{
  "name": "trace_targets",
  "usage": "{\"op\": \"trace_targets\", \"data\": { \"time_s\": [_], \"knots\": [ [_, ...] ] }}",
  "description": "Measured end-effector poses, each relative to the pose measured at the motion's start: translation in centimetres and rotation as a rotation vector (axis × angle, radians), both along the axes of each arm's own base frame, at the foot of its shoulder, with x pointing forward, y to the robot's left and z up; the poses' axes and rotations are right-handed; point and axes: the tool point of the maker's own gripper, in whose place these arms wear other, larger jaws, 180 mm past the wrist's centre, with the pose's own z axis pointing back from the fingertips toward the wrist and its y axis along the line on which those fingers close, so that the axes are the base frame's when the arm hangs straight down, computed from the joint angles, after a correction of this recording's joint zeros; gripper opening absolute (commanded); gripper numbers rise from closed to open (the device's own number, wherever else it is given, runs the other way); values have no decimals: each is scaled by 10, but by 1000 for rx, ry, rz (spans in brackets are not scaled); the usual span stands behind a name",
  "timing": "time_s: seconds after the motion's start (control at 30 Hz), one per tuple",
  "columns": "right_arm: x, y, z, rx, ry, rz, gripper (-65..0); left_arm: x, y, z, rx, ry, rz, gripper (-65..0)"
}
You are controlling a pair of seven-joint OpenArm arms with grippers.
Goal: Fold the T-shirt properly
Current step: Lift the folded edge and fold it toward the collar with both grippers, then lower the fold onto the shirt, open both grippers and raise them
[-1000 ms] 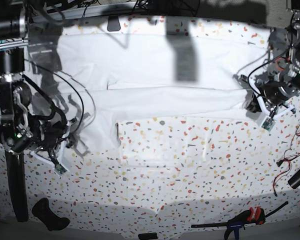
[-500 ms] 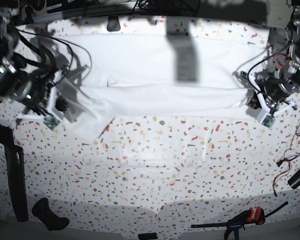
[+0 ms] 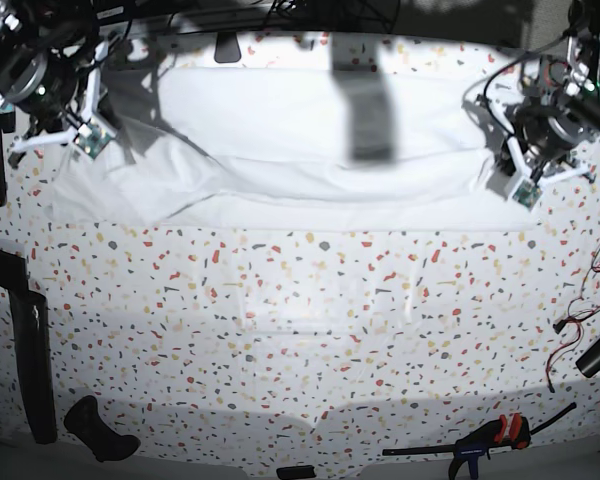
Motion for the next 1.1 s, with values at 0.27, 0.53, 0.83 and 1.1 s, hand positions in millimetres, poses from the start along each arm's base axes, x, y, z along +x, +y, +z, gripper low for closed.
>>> {"op": "trace_targets", "data": {
  "time_s": [0.27, 0.53, 0.83, 1.1],
  "knots": [
    [-20, -20, -13, -127, 41, -6, -650, -9, 21, -8, 122, 8, 37, -650],
    [-19, -22, -13, -153, 22, 6, -650, -22, 22, -15, 125, 40, 35, -650],
    [-12, -33, -18, -118, 6, -83, -650, -24, 21, -16, 122, 41, 34, -650],
    [-4, -73, -48, -87, 55, -283, -650, -25, 21, -16, 120, 40, 33, -650]
  ]
}}
